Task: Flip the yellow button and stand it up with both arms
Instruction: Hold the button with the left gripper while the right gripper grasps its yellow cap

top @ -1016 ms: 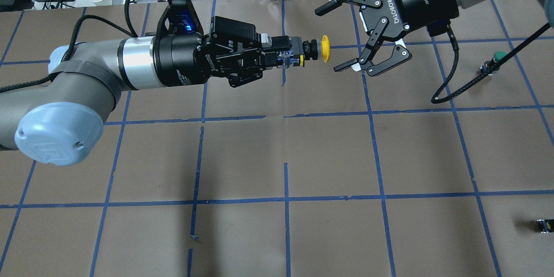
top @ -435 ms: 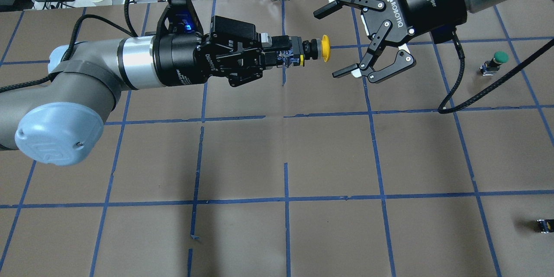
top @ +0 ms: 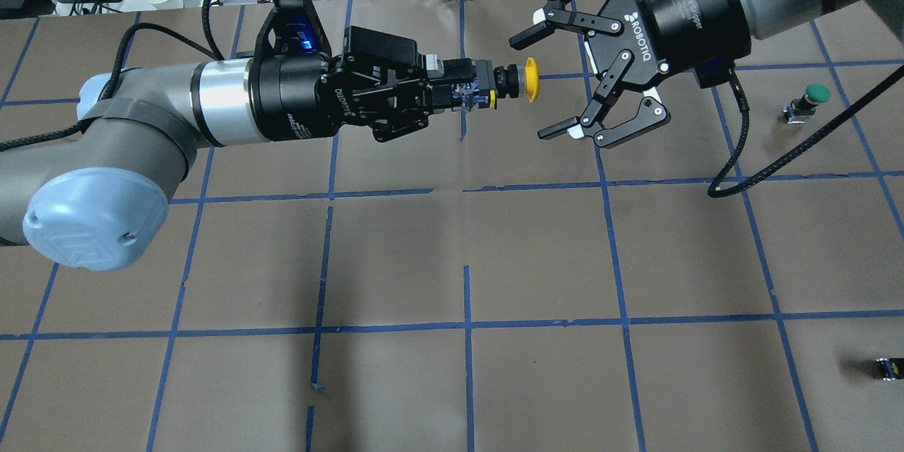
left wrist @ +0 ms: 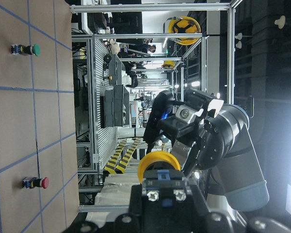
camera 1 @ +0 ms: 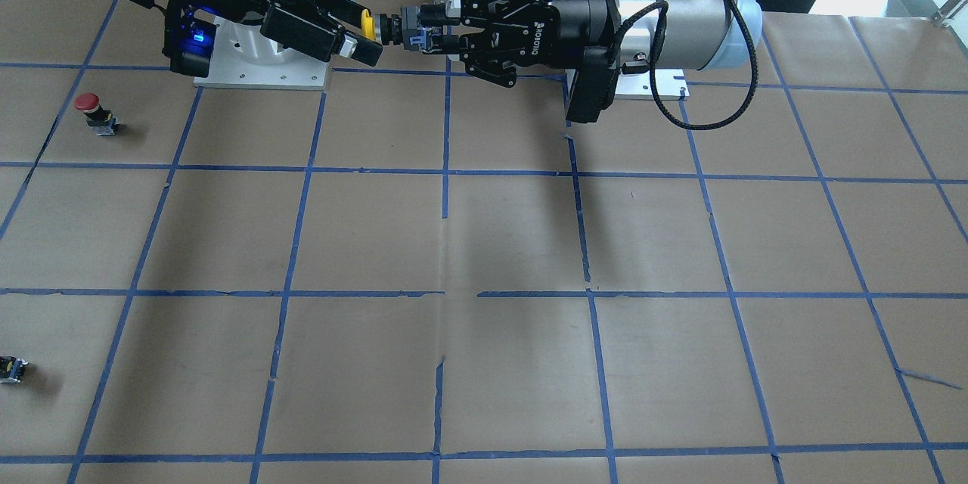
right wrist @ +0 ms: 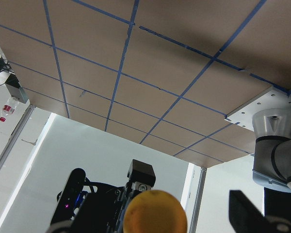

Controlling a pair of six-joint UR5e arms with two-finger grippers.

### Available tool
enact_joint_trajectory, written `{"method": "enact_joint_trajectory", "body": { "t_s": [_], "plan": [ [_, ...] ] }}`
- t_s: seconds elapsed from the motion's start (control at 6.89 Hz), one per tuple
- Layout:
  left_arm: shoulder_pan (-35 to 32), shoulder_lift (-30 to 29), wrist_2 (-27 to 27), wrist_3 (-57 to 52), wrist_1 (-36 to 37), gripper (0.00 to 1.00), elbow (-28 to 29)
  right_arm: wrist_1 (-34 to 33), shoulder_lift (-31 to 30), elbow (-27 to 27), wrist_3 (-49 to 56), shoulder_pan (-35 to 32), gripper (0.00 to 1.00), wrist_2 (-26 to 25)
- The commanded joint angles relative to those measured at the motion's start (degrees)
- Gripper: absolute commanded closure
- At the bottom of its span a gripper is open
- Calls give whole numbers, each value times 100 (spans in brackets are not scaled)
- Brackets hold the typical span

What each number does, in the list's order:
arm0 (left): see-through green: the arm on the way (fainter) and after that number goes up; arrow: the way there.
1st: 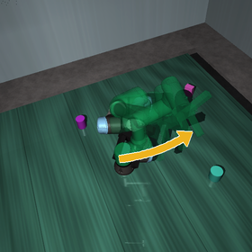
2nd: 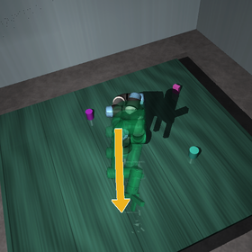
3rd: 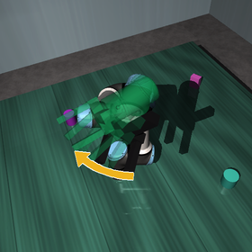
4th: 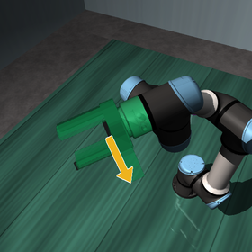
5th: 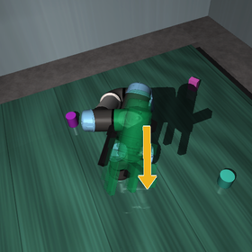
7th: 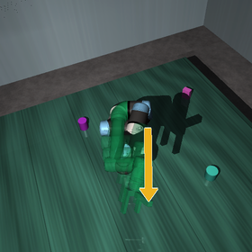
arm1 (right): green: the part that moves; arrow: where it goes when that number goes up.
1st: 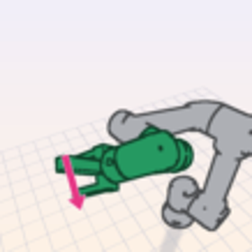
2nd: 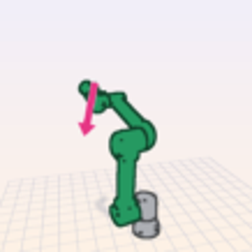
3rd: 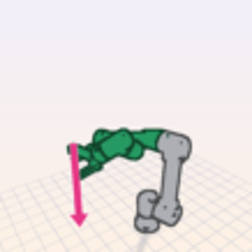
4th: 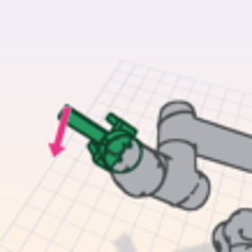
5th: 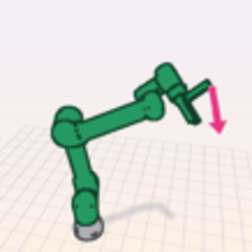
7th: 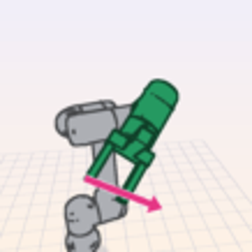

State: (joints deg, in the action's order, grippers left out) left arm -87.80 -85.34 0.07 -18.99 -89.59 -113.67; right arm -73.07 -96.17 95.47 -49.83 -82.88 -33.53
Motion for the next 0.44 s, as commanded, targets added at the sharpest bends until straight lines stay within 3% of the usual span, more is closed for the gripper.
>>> {"method": "enact_joint_trajectory", "body": {
  "t_s": [0.0,0.29],
  "plan": [
    [0,0,2,0,3,92,3,21,-42,7,-9,9,13,4],
    [0,9,2,0,3,92,3,64,-51,7,-10,9,14,13]
  ]
}}
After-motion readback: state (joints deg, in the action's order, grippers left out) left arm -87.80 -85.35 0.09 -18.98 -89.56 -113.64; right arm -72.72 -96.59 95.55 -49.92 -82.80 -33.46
